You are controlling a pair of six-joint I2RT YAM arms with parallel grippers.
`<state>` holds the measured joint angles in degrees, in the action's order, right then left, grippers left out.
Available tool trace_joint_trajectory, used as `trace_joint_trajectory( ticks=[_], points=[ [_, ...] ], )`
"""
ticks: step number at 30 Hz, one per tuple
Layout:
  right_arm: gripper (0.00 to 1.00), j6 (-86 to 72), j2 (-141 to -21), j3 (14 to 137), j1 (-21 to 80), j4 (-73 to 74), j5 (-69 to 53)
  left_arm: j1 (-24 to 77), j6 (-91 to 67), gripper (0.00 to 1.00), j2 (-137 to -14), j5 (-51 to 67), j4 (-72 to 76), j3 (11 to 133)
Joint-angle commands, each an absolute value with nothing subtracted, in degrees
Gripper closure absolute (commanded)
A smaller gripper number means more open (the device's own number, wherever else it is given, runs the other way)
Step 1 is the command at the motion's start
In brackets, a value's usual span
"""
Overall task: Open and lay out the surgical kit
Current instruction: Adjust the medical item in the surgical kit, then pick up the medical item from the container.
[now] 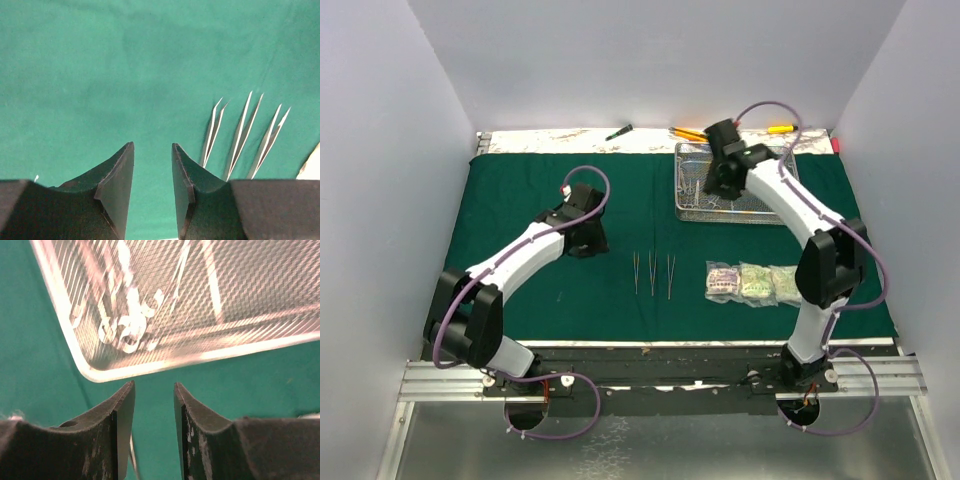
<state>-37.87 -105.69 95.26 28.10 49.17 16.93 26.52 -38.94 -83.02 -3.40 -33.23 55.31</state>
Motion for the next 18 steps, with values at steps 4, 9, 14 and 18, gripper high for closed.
trace_joint_trajectory(
  ticks=[4, 9, 14, 18],
  points=[
    [0.58, -29.66, -118.58, 108.48, 14.25, 43.4, 18.82, 24.01, -32.27, 0.61, -90.32, -7.29, -34.13, 66.71],
    [0.58, -30.26, -131.73, 123.03, 8.85, 45.47, 19.54, 21.88, -30.38, 0.61, -96.93, -4.57, -34.19, 72.79],
    [0.59, -29.31, -138.3, 127.11, 6.49, 41.6, 20.03, 20.09, -28.64, 0.61, -101.87, -2.72, -34.54, 76.89],
    [0.59, -27.19, -139.73, 124.95, 6.15, 35.39, 20.34, 18.77, -27.53, 0.61, -103.96, -1.37, -34.58, 78.61]
  ],
)
